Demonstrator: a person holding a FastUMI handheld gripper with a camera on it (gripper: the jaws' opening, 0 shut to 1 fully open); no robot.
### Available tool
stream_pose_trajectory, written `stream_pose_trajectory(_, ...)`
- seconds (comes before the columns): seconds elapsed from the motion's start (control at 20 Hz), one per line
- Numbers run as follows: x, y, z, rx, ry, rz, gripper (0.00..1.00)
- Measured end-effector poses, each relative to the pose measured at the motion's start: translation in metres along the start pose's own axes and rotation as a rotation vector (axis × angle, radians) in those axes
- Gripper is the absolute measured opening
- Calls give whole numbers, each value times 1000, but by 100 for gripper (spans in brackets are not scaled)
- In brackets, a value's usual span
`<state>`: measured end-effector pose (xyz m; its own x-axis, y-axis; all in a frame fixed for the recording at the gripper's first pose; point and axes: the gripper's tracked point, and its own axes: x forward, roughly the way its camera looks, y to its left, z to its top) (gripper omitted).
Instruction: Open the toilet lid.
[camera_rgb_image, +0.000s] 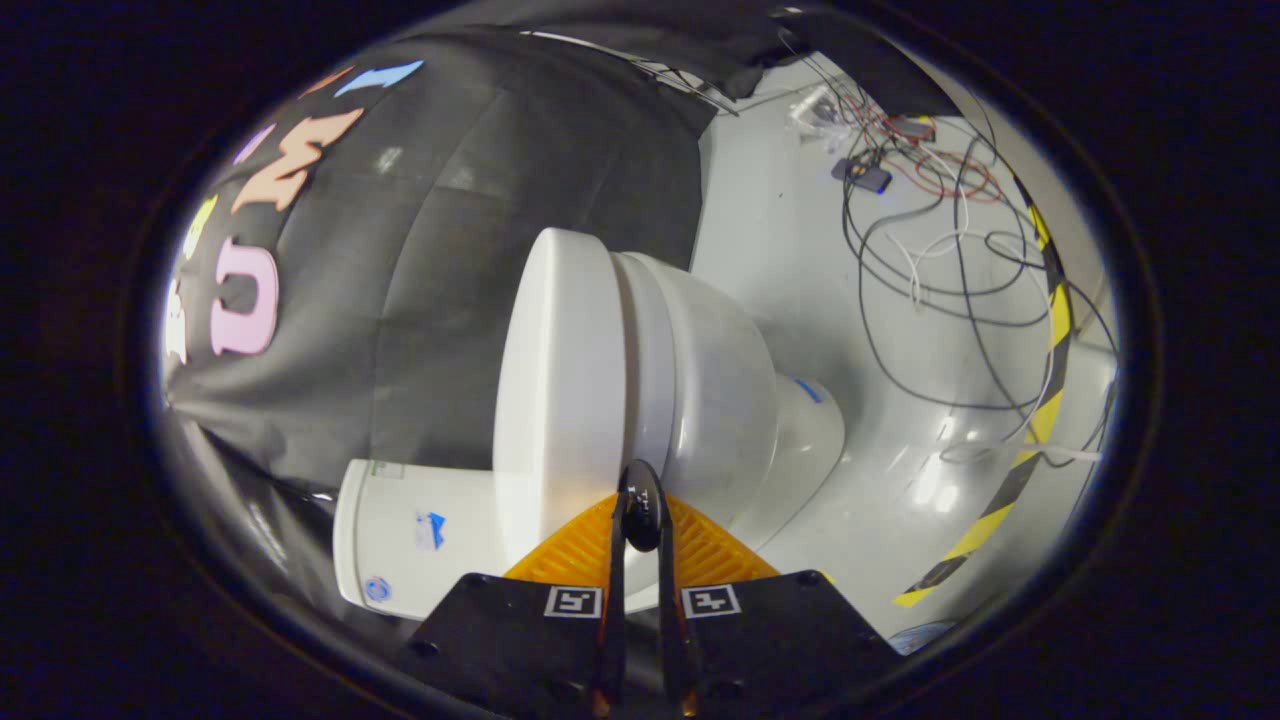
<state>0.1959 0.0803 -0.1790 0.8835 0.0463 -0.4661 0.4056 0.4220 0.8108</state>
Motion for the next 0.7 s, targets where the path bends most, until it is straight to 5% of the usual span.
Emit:
stream_pose_trajectory(0.25, -17, 12, 8, 15, -46, -19, 13)
stream_pose_trajectory(0.35, -7, 13, 9, 35, -47, -19, 1)
stream_pose_trajectory(0.7, -26, 47, 11, 1, -103, 10, 1)
